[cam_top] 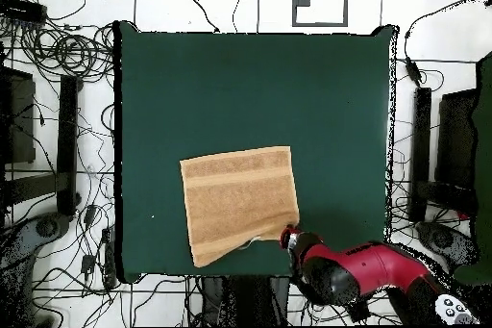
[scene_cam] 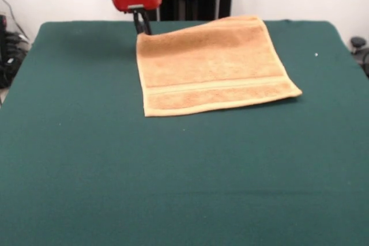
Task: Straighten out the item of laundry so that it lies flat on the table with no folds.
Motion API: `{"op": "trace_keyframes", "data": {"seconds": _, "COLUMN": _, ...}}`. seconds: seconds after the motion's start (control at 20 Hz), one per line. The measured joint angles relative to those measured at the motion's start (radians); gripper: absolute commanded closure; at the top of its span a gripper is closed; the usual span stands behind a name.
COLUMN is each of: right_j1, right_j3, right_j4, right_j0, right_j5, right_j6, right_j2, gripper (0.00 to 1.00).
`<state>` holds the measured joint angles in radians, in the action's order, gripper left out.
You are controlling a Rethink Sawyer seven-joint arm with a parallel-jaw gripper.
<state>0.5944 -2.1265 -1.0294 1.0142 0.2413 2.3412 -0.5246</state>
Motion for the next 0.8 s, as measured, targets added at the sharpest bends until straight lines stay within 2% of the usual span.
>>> {"op": "trace_keyframes", "data": {"seconds": 0.15, "right_j1": -0.034, "right_j3": 0.003, "right_j4": 0.057, "right_j0": 0.02, "right_j5": 0.067, "right_j6": 0.0, "right_j2": -0.002, "gripper": 1.0}}
{"op": "trace_keyframes", "data": {"seconds": 0.25, "right_j1": -0.082, "right_j3": 0.004, "right_j4": 0.112, "right_j0": 0.048, "right_j5": 0.155, "right_j6": 0.0, "right_j2": -0.002, "gripper": 1.0}}
{"op": "trace_keyframes", "data": {"seconds": 0.45, "right_j1": -0.128, "right_j3": 0.004, "right_j4": 0.142, "right_j0": 0.062, "right_j5": 0.228, "right_j6": 0.0, "right_j2": 0.0, "gripper": 1.0}}
{"op": "trace_keyframes", "data": {"seconds": 0.8, "right_j1": -0.162, "right_j3": 0.005, "right_j4": 0.187, "right_j0": -0.003, "right_j5": 0.253, "right_j6": 0.0, "right_j2": 0.062, "gripper": 1.0}}
